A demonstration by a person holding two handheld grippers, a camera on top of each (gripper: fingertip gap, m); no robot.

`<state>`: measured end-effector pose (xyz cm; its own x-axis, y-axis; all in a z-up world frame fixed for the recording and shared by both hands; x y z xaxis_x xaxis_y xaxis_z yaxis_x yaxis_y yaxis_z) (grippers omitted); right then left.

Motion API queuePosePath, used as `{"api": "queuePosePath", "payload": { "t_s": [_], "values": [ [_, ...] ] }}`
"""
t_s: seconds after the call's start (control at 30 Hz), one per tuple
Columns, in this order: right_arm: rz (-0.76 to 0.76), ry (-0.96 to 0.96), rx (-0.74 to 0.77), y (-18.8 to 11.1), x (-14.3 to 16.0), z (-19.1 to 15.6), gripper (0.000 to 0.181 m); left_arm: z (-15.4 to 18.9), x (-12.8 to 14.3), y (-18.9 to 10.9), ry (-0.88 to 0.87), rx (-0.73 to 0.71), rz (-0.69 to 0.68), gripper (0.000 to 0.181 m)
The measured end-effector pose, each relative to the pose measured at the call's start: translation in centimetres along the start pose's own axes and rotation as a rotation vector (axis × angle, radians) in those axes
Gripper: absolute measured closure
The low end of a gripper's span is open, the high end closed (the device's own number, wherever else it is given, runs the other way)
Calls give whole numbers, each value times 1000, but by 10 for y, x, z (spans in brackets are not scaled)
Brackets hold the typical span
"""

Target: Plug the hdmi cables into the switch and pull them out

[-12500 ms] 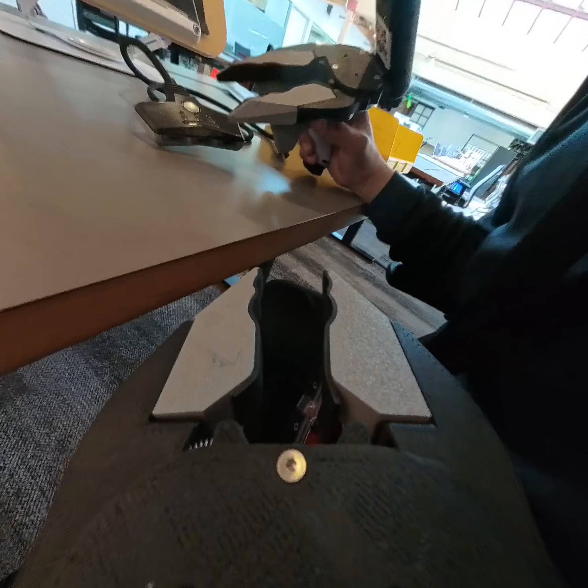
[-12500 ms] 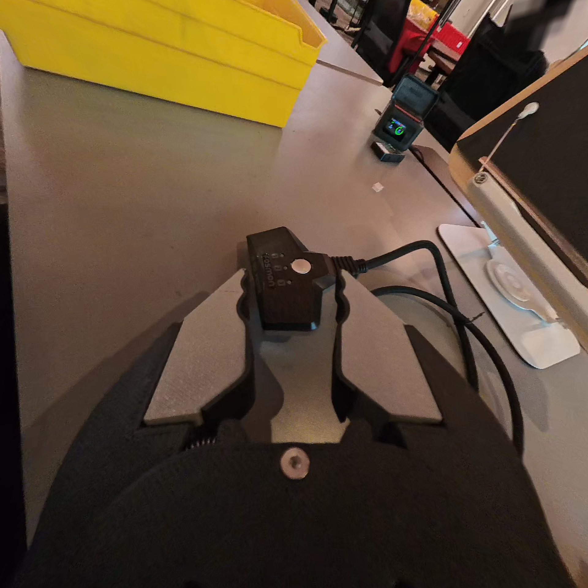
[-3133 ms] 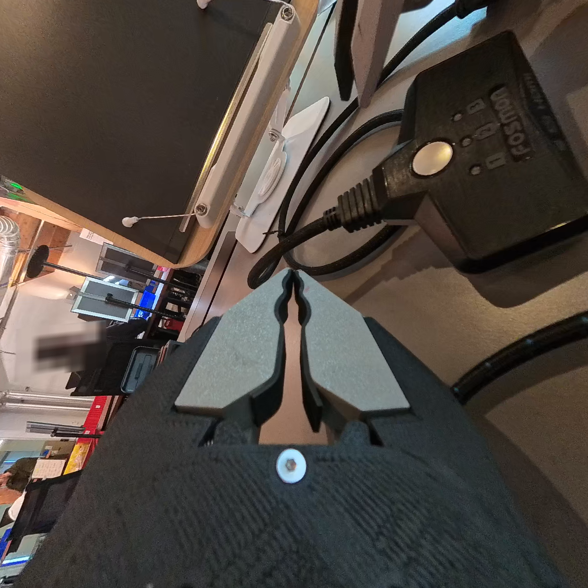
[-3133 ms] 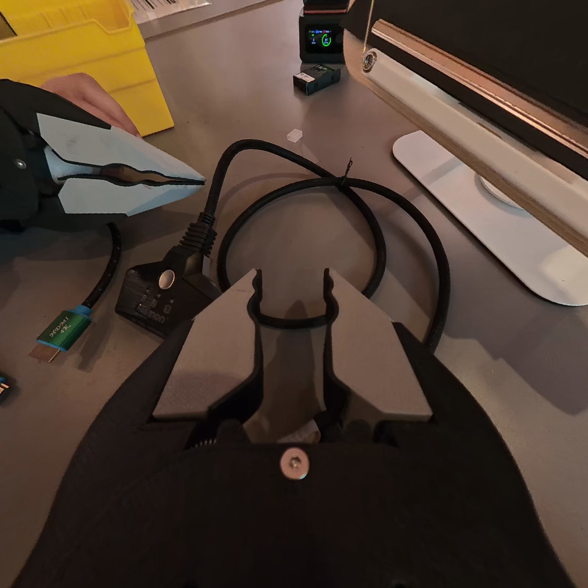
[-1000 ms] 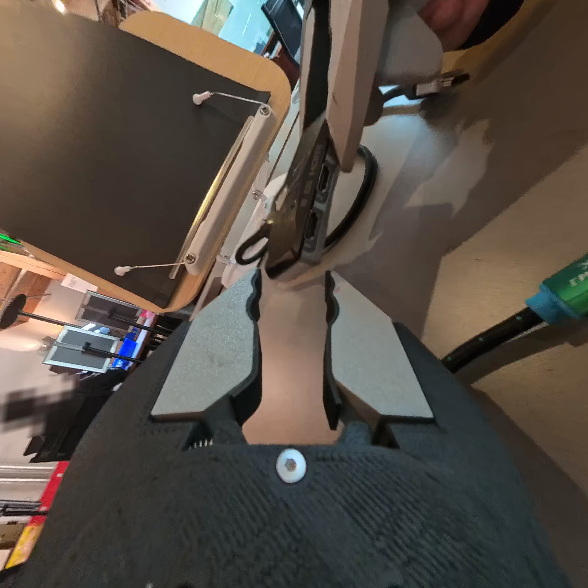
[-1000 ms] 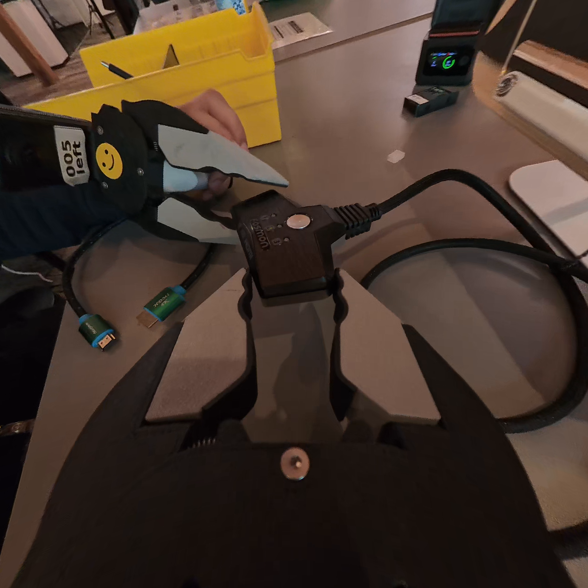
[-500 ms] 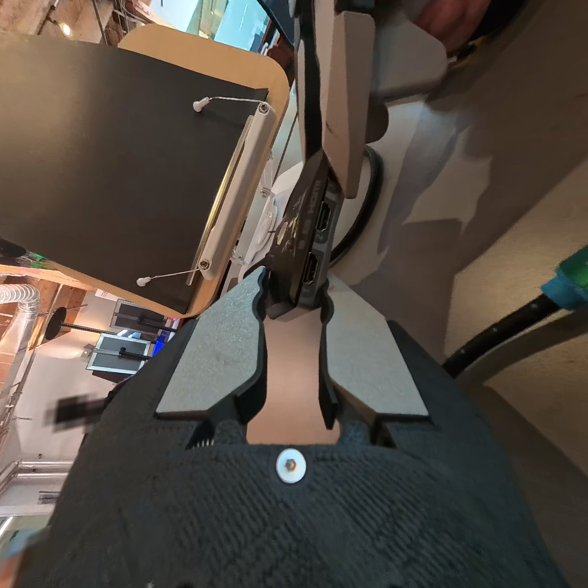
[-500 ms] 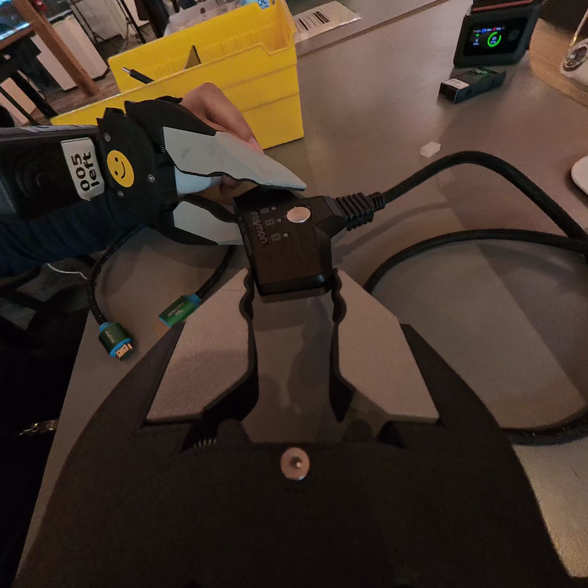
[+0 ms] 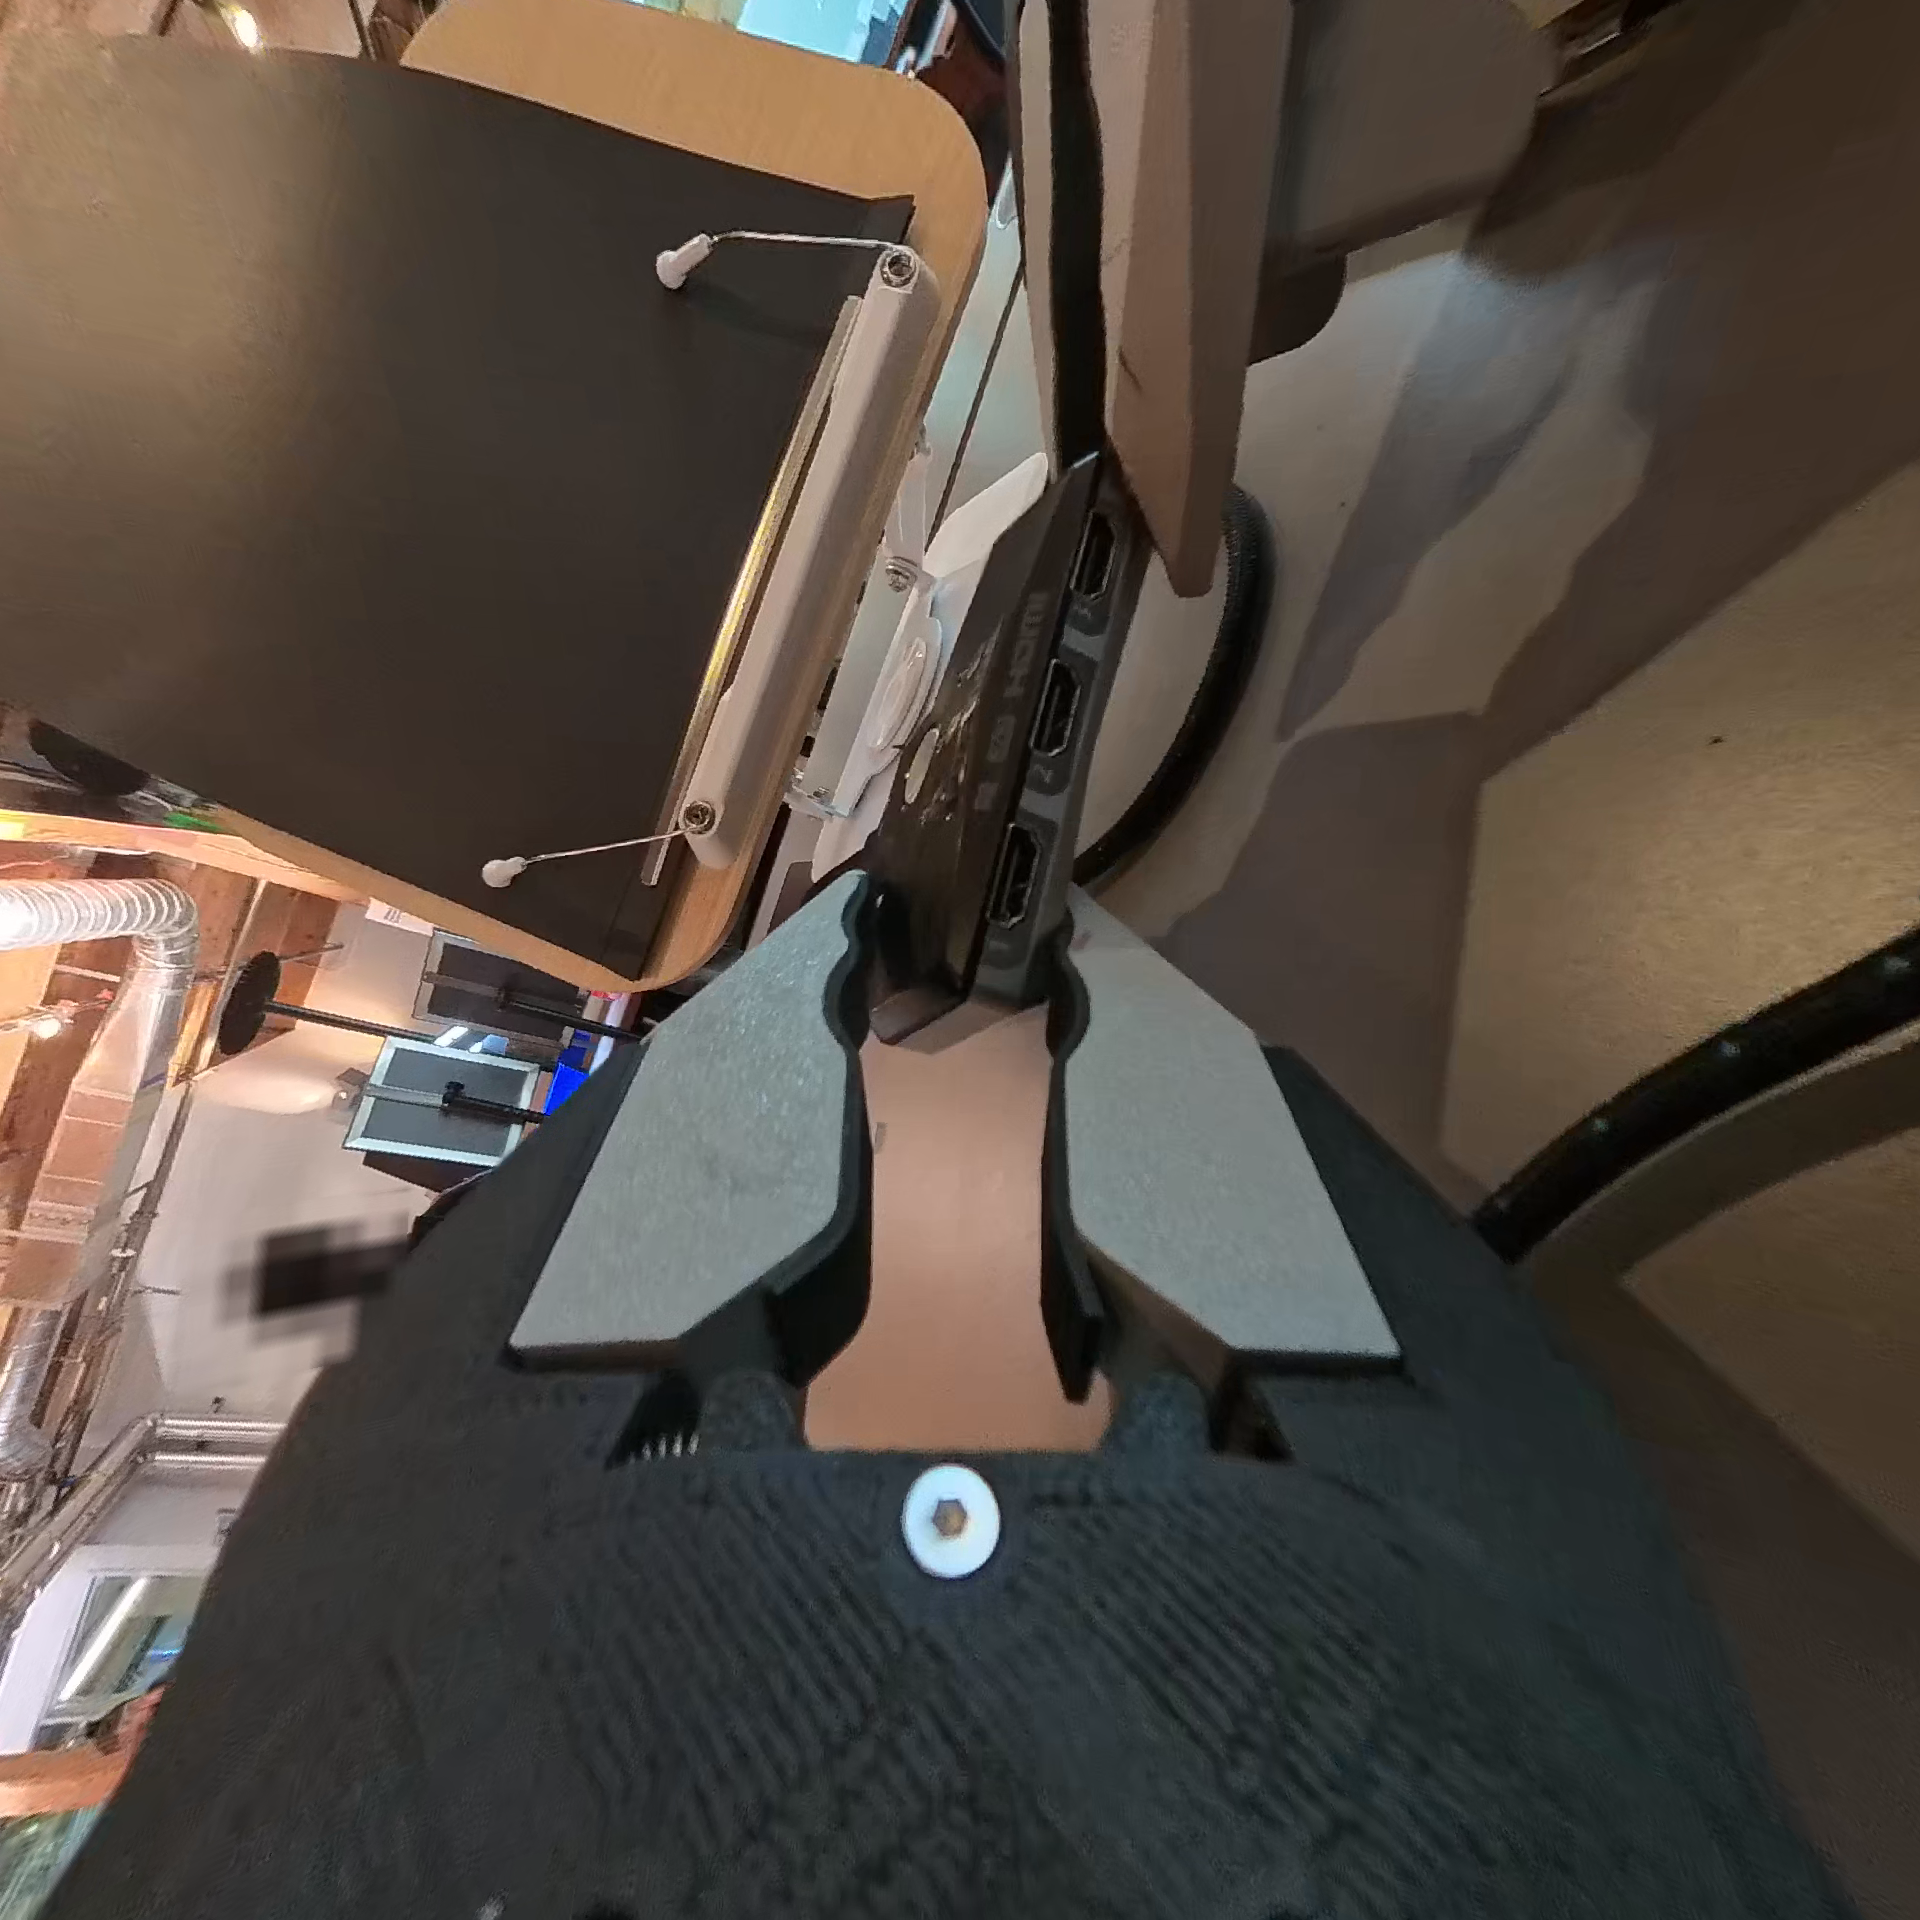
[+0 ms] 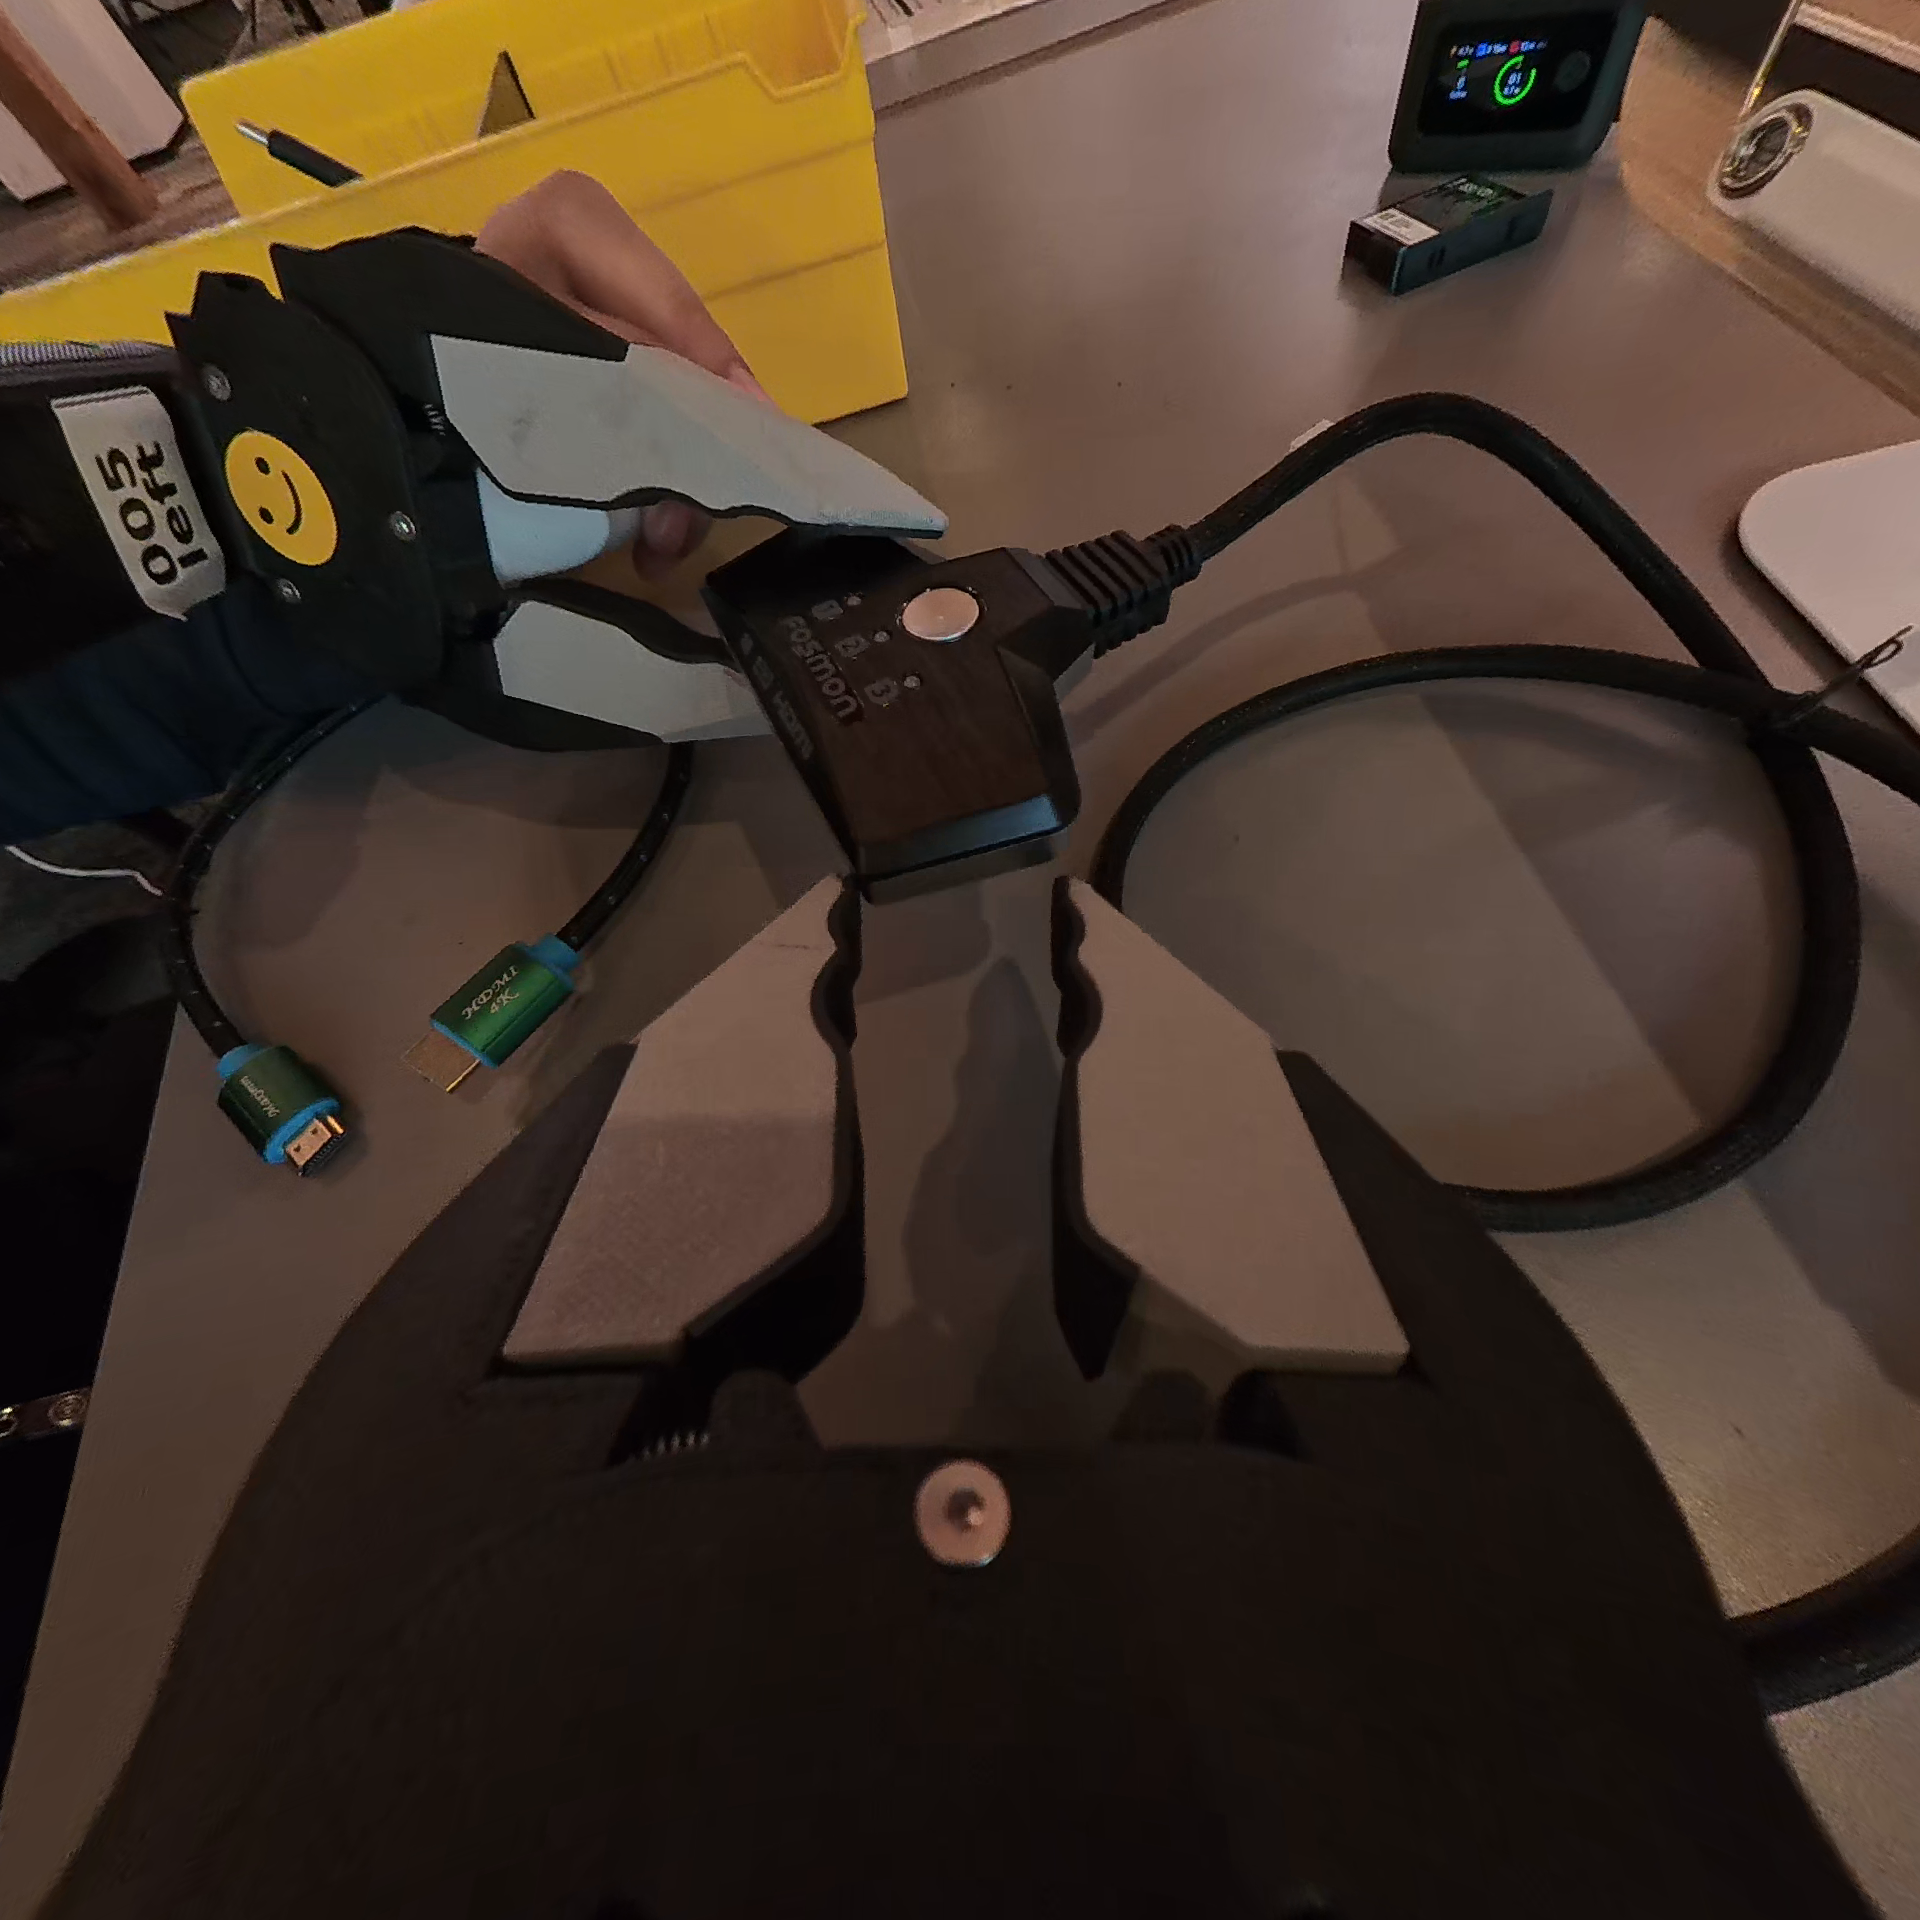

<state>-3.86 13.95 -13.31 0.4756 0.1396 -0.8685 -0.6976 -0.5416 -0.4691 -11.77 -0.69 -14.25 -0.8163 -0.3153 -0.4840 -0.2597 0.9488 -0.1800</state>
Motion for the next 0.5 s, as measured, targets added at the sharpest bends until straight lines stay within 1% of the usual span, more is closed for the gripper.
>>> {"api": "queuePosePath", "payload": {
  "t_s": [0.17, 0.5],
  "values": [
    [-12, -17, 8, 2, 1, -1, 152, 1, 1, 0, 11, -5, -9, 152],
    [-16, -27, 32, 1, 2, 1, 153, 0, 1, 0, 14, -16, -13, 152]
  ]
}}
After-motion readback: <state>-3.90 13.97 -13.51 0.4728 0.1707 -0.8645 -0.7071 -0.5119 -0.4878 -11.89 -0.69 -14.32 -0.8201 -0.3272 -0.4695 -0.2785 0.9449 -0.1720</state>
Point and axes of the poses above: each gripper's, where its closed fingertips meet, y out along the fingers, x out of its underside, z = x × y across the jaws, the point moved 8 cm from there along -y, back along the fingers, and after that the axes turned 1 degree about -y, right-handed, at the moved point
